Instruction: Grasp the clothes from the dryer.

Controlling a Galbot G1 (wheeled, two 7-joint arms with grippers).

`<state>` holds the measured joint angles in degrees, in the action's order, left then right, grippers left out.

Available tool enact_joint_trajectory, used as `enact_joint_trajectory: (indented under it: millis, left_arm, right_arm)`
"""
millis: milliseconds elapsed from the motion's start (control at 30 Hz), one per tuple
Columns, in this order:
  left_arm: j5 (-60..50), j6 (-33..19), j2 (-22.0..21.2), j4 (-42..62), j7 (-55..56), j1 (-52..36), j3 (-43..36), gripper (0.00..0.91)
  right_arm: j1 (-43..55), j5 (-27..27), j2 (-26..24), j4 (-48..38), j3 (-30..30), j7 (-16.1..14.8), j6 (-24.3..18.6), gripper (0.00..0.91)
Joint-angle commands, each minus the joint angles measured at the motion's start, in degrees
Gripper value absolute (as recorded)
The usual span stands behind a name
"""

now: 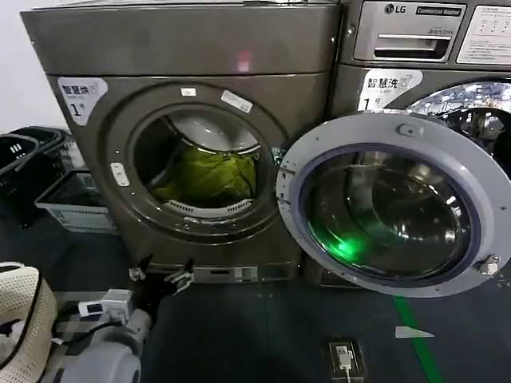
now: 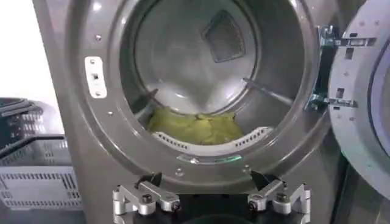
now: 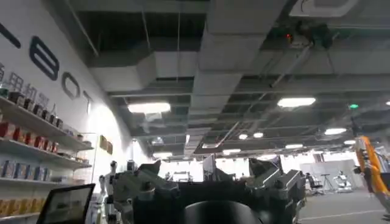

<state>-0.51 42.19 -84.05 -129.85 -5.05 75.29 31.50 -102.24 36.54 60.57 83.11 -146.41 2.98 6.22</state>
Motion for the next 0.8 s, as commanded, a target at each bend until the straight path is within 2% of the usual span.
enact_joint_trajectory:
  millis: [33, 800]
  left_arm:
    - [-0.19, 2.81, -0.20, 0.03, -0.26, -0.12, -0.19, 0.907]
    - [-1.65, 2.81, -0.13, 0.43, -3.37, -0.09, -0.54, 0.907]
  right_arm:
    - [-0.17, 0.02, 0.05, -0.14, -0.15, 0.03, -0.01, 0.907]
    - [-0.27, -0.02, 0.13, -0.65, -0.47, 0.05, -0.04, 0.907]
